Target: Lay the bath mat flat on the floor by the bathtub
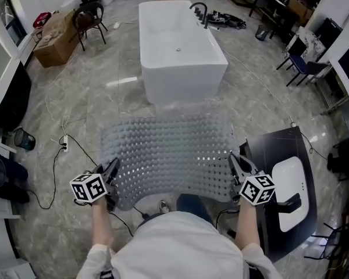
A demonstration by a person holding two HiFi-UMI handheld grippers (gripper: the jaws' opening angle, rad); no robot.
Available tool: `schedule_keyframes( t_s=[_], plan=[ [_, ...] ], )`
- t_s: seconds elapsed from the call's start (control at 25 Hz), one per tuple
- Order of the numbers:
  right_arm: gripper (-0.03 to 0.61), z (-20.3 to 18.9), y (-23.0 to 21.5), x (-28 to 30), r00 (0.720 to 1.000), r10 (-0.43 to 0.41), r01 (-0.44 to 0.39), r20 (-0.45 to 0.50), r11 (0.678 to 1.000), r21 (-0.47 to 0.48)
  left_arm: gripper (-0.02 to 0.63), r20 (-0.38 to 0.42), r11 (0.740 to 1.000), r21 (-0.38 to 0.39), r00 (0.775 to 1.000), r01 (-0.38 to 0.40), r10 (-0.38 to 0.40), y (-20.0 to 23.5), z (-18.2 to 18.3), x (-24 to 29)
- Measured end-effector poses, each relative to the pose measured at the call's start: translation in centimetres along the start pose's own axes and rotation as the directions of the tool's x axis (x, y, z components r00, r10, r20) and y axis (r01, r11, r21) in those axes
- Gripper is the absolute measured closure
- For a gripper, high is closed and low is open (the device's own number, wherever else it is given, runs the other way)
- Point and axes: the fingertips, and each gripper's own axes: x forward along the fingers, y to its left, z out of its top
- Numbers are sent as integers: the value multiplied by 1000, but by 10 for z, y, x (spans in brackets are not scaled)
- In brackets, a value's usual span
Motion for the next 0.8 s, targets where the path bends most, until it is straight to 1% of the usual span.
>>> schedule_keyframes(
  t_s=[0.2,0.36,0.6,0.8],
  plan=[
    [541,7,-16,15,1000,0,0,-15,1000,-11,571,-7,1000,-10,1000,-5,5,-1,4,19],
    [541,24,-37,38,1000,13,-13,-15,1000,-12,571,2,1000,-19,1000,-13,13,-5,17,44],
    [541,54,-80,75,999,38,-39,-27,999,-25,571,9,998,-26,999,-50,50,-15,39,93],
    [541,75,-116,103,998,65,-65,-25,998,-26,571,34,997,-21,996,-79,80,-25,57,130]
  ],
)
